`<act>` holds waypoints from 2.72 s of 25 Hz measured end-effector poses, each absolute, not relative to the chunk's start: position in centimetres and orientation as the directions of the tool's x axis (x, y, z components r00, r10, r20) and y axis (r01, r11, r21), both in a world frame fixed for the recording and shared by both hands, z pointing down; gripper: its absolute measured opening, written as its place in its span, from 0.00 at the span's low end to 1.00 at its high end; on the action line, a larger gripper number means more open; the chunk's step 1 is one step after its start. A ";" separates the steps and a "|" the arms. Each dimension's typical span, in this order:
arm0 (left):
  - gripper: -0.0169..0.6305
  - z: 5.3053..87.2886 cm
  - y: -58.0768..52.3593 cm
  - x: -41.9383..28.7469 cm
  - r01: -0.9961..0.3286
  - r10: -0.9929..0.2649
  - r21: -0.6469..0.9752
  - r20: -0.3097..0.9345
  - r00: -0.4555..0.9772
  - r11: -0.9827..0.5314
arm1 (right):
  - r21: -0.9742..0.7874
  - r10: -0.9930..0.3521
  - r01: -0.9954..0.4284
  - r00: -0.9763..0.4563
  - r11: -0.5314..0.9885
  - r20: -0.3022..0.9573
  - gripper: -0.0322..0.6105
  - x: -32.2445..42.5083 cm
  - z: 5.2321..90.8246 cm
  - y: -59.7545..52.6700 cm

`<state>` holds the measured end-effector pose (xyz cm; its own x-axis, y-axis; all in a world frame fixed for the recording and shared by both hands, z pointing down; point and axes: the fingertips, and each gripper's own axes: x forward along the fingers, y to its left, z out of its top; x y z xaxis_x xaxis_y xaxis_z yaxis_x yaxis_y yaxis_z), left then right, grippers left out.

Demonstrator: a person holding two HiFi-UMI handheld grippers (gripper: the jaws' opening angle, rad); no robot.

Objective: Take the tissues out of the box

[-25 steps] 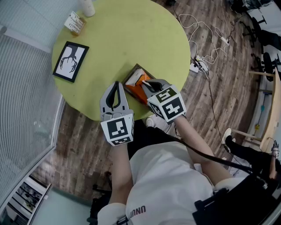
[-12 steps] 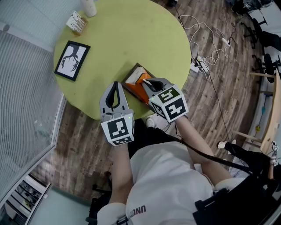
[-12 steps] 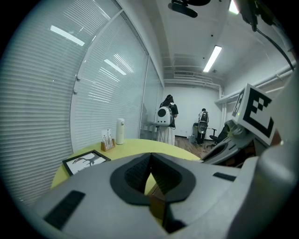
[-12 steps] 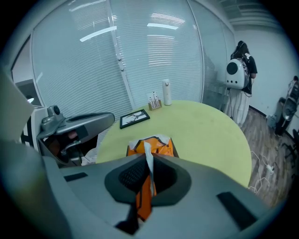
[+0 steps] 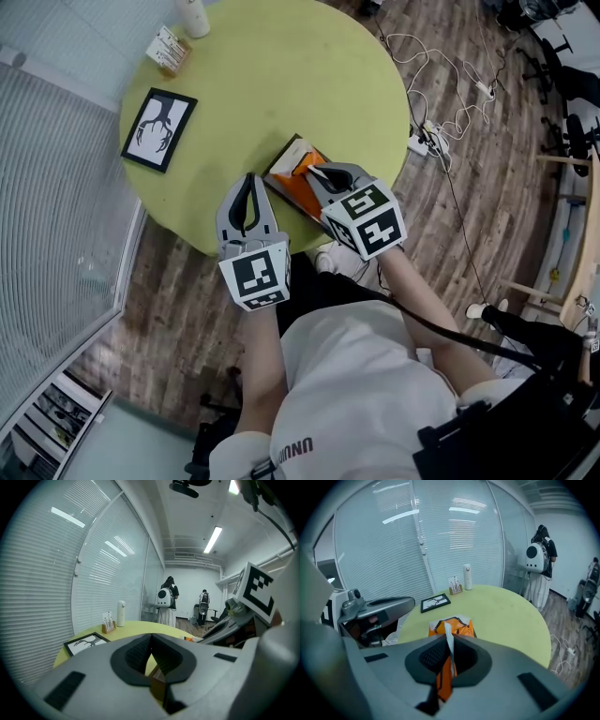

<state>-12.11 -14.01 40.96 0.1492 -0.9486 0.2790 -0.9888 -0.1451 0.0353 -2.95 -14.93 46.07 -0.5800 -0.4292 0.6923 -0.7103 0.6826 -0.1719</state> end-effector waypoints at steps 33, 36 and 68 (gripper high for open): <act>0.05 40.0 -14.2 -12.8 -0.991 -0.957 0.017 0.259 0.129 -0.129 | -0.169 -0.472 -0.710 -0.606 0.684 0.640 0.08 -3.4 43.9 -16.2; 0.05 39.9 -14.2 -12.9 -0.991 -0.957 0.018 0.260 0.129 -0.129 | -0.168 -0.476 -0.712 -0.606 0.682 0.637 0.08 -3.5 43.6 -16.3; 0.05 39.4 -14.5 -12.8 -0.991 -0.960 0.014 0.245 0.135 -0.136 | -0.119 -0.526 -0.721 -0.598 0.683 0.605 0.08 -3.0 41.4 -17.6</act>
<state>-12.77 -14.49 39.36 0.1350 -0.9601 0.2448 -0.9907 -0.1356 0.0142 -3.03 -17.56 41.38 -0.5982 -0.5259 0.6046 -0.7206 0.6832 -0.1186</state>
